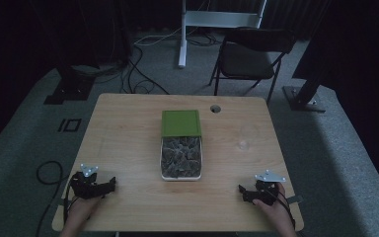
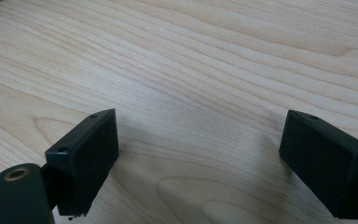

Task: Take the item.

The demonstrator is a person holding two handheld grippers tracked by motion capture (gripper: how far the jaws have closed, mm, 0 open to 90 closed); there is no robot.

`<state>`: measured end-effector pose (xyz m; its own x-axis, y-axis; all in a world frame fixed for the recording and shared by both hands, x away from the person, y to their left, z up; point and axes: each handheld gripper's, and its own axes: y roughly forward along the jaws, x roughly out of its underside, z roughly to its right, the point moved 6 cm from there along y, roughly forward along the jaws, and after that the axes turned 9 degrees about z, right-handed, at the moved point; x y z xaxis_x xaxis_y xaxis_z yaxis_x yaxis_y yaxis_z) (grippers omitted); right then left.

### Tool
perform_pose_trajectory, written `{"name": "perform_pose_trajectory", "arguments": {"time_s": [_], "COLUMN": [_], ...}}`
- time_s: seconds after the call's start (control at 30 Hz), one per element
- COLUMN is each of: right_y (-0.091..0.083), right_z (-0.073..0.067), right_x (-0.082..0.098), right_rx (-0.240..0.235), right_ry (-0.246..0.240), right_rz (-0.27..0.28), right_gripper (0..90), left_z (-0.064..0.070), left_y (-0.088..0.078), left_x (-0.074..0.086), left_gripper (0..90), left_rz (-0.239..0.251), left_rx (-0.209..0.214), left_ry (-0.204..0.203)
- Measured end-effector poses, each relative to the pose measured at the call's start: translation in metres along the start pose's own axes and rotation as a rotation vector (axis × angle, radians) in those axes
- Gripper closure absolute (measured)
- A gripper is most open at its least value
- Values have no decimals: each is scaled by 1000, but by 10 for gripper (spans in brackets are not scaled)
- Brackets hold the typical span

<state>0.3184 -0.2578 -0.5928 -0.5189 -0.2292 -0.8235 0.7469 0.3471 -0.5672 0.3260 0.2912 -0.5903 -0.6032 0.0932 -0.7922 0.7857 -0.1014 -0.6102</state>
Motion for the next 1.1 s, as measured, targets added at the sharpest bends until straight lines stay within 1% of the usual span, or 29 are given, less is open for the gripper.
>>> {"name": "perform_pose_trajectory", "arguments": {"time_s": [0.73, 0.9, 1.0, 1.1], "right_y": [-1, -1, -1, -1], "right_z": [0, 1, 0, -2], "right_x": [1, 1, 0, -2], "right_rx": [8, 28, 28, 23], "right_ry": [6, 19, 40, 44], "right_rz": [-1, 1, 3, 1], "right_gripper": [115, 115, 116, 116], "left_z": [0, 0, 0, 0], "left_y": [0, 0, 0, 0], "left_x": [0, 0, 0, 0], "left_gripper": [21, 21, 22, 22], "left_rz": [2, 2, 2, 2], "left_rx": [3, 3, 3, 3], "left_ry": [1, 1, 1, 1]}}
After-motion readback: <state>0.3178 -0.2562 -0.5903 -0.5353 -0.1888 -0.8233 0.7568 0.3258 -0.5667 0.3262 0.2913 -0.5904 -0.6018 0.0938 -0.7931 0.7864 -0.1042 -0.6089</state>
